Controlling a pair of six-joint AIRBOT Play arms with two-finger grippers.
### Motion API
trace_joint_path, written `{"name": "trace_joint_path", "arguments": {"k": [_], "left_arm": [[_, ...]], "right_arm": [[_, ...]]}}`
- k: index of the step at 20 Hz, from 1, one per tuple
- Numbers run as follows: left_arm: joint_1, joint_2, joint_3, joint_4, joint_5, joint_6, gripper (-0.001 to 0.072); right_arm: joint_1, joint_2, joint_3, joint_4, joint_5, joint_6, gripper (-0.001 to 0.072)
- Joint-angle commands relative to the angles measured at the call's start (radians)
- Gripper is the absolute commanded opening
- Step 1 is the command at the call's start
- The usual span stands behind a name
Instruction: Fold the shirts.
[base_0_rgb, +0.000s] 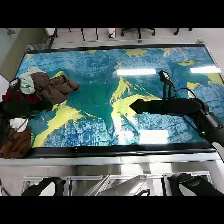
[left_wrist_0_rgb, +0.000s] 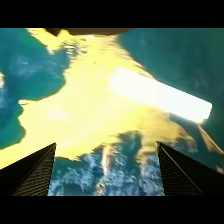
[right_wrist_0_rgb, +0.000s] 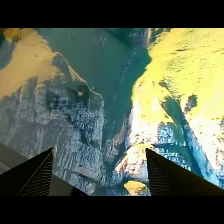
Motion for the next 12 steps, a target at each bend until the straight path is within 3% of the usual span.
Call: {"name": "trace_joint_path", "arguments": {"k": [1,5,11,12], "left_arm": [[0.187,-0.17,0.013,-0.129,-0.157,0.036,0.0691],[0.192,-0.372,0.021,-0.311,-0.419,0.108,0.0691],[0.107,-0.626,0.289,-0.296,-0.364,0.108,0.0687],[0.097,-0.644,0.328,-0.284,-0.349,0.108,0.0509]], "right_arm": [[0.0,-0.046,0.0,0.006,0.092,0.001,0.0628],[0.0,-0.079,0.0,0.009,0.119,0.001,0.0627],[0.0,-0.081,0.0,0.01,0.126,0.05,0.0625],[0.0,-0.081,0.0,0.01,0.126,0.05,0.0624]]}}
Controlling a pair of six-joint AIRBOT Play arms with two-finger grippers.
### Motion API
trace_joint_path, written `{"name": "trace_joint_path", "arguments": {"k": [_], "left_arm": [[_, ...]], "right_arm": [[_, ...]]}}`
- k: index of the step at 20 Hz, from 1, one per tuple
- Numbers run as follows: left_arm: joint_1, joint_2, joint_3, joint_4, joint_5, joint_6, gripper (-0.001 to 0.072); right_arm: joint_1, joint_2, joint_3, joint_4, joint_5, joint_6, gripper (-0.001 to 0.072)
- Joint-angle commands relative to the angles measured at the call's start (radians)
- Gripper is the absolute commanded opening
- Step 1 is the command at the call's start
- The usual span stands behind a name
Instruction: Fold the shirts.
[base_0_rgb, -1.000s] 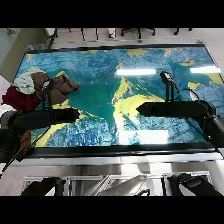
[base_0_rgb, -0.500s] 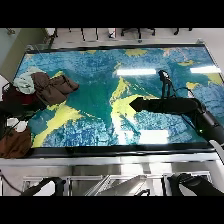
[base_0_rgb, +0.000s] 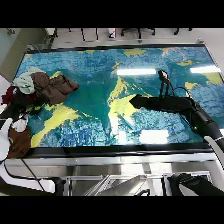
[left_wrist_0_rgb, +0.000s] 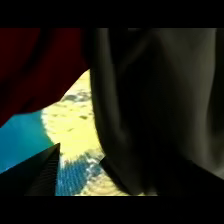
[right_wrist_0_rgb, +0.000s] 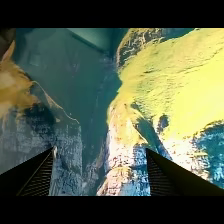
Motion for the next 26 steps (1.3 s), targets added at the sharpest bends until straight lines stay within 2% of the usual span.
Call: {"name": "trace_joint_path", "arguments": {"k": [1,2,5,8,11,13,15,17,20,24,25,26], "left_arm": [[-0.033,-0.1,0.147,0.011,0.048,0.007,0.0165],[-0.04,-0.112,0.183,0.007,0.085,0.005,0.0013],[-0.058,-0.108,0.263,0.008,0.245,0.006,0.0013],[-0.116,-0.015,0.282,-0.01,0.352,0.018,0.0013],[-0.23,0.147,0.282,-0.163,0.462,0.084,0.0013],[-0.344,0.253,0.281,-0.19,0.592,0.082,0.0014],[-0.484,0.348,0.239,-0.189,0.686,0.041,0.0013],[-0.633,0.427,0.145,-0.172,0.662,-0.023,0.0014],[-0.835,0.477,-0.023,-0.172,0.526,-0.092,0.0014],[-0.979,0.421,-0.15,-0.182,0.373,-0.151,0.0016],[-0.988,0.401,-0.149,-0.182,0.372,-0.151,0.0185],[-0.983,0.386,-0.135,-0.18,0.388,-0.151,0.0627]], "right_arm": [[0.0,-0.003,0.0,0.0,0.005,0.019,0.0624],[0.0,-0.003,0.0,0.0,0.003,0.019,0.0624],[0.0,-0.002,0.0,0.001,-0.022,0.019,0.0623],[-0.002,-0.002,0.002,0.0,-0.032,0.019,0.0623],[-0.034,-0.001,0.012,0.007,-0.074,0.019,0.0623],[-0.079,0.0,0.031,0.007,-0.172,0.018,0.0624],[-0.129,0.013,0.034,0.007,-0.259,0.018,0.0624],[-0.181,0.026,0.034,0.004,-0.33,0.014,0.0624],[-0.242,0.034,0.034,0.003,-0.42,0.003,0.0623],[-0.262,0.034,0.032,0.003,-0.509,0.003,0.0624],[-0.262,0.034,0.032,0.004,-0.526,0.003,0.0624],[-0.262,0.034,0.032,0.004,-0.547,0.003,0.0624]]}}
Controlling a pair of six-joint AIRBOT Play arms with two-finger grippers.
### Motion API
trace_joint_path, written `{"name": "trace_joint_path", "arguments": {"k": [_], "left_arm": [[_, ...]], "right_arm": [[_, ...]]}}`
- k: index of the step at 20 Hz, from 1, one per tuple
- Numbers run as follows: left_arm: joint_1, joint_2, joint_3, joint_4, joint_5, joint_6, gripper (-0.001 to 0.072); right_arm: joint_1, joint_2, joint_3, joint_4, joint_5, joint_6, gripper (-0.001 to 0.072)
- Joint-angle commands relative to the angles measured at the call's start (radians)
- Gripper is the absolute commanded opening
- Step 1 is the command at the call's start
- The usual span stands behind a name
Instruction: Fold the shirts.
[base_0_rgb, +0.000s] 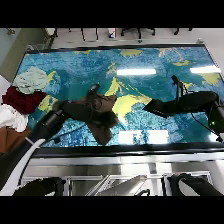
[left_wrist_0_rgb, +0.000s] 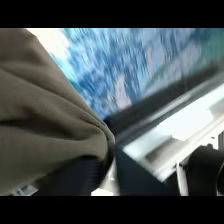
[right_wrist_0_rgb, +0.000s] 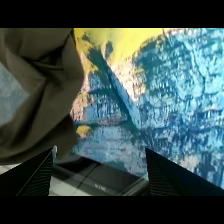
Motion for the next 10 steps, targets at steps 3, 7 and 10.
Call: {"name": "trace_joint_path", "arguments": {"k": [3,7,10], "left_arm": [[0.045,-0.034,0.069,0.024,0.097,0.017,0.0699],[0.275,0.029,0.153,0.245,0.308,0.024,0.0699],[0.478,0.088,0.046,0.347,0.287,0.028,0.0699]], "right_arm": [[-0.011,0.002,0.0,0.002,-0.136,-0.003,0.0624],[0.076,0.043,-0.079,0.011,-0.163,0.017,0.0623],[0.323,0.106,-0.267,0.081,0.056,0.084,0.0623]]}}
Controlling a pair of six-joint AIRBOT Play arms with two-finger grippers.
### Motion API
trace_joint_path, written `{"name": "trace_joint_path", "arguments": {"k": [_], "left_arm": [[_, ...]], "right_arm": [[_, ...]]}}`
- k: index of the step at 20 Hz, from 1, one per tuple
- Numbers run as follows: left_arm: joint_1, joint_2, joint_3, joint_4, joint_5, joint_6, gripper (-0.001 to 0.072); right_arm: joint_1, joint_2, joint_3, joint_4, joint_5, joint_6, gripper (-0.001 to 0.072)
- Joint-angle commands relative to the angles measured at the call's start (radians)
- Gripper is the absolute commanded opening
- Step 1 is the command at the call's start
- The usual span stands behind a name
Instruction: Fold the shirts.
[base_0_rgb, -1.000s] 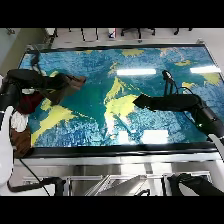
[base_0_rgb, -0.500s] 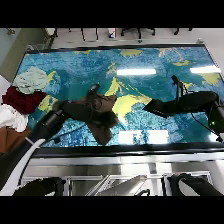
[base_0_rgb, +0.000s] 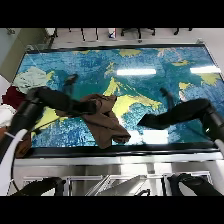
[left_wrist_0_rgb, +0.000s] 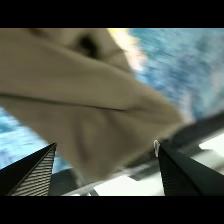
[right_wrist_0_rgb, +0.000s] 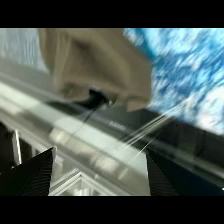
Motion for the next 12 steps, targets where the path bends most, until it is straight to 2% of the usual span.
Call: {"name": "trace_joint_path", "arguments": {"k": [1,3,5,6,10,11,12], "left_arm": [[0.237,0.045,-0.098,0.11,0.014,0.01,0.07],[0.365,0.02,-0.178,0.016,-0.088,0.076,0.0699],[0.457,-0.053,-0.196,-0.153,-0.151,0.159,0.0699],[0.489,-0.1,-0.194,-0.218,-0.173,0.189,0.0699],[0.516,-0.292,-0.113,-0.221,-0.217,0.22,0.0699],[0.515,-0.337,-0.08,-0.221,-0.22,0.22,0.0699],[0.507,-0.379,-0.044,-0.221,-0.219,0.22,0.0699]], "right_arm": [[0.274,0.044,-0.18,0.053,0.281,0.101,0.0623],[0.443,0.0,-0.23,0.053,0.533,0.169,0.0616],[0.525,-0.076,-0.213,0.054,0.675,0.183,0.0445],[0.546,-0.114,-0.203,0.055,0.719,0.193,0.0431],[0.563,-0.258,-0.135,0.07,0.715,0.235,0.0452],[0.573,-0.284,-0.106,0.072,0.718,0.235,0.0487],[0.584,-0.307,-0.075,0.072,0.719,0.235,0.0571]]}}
